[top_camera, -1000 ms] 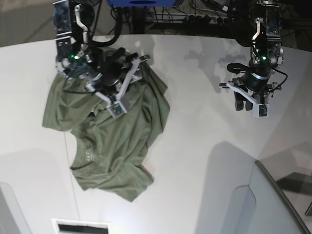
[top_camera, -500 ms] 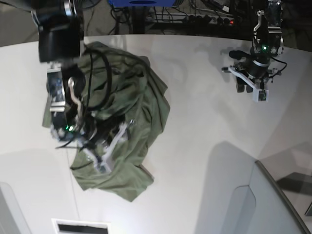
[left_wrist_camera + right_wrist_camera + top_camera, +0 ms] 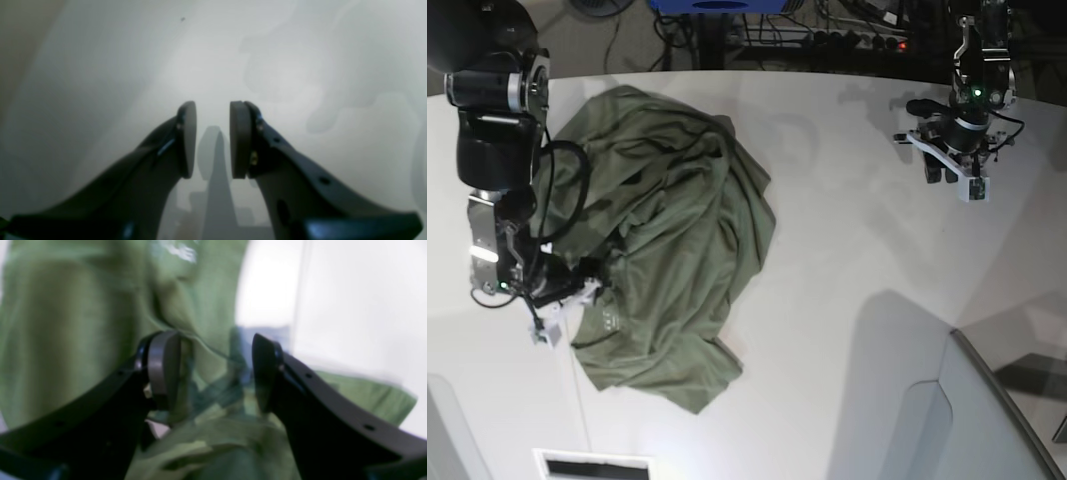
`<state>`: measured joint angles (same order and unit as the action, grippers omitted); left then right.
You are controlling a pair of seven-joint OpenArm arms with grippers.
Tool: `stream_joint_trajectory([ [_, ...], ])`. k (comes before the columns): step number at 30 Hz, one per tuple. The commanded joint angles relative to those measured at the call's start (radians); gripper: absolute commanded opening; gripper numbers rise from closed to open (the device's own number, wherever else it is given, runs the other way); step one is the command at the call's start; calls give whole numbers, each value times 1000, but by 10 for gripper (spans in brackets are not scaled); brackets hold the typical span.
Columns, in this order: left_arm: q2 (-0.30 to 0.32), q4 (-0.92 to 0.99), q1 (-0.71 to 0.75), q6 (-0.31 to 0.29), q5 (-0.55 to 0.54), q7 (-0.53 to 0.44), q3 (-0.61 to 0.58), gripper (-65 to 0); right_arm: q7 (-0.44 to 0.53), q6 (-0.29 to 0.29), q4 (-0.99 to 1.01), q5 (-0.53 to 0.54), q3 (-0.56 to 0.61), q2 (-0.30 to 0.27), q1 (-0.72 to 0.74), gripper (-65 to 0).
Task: Layout the t-shirt on the table in an organized manner, then fold the t-shirt properly
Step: 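Drag the grasped cloth with the right gripper across the shirt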
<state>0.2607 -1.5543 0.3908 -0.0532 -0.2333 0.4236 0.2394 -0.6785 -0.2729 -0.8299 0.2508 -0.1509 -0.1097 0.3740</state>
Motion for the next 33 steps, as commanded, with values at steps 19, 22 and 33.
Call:
stream_joint_trajectory([
  [19, 5, -15, -13, 0, -1, -18, -4, -476, 23, -9, -13, 8, -2, -6, -8, -644],
  [22, 5, -13, -14, 0, -1, -18, -4, -476, 23, -9, -22, 8, -2, -9, -8, -642],
  [33, 5, -8, -34, 0, -1, -18, -7, -476, -151, -4, -446, 2, -2, -28, -71, -642],
])
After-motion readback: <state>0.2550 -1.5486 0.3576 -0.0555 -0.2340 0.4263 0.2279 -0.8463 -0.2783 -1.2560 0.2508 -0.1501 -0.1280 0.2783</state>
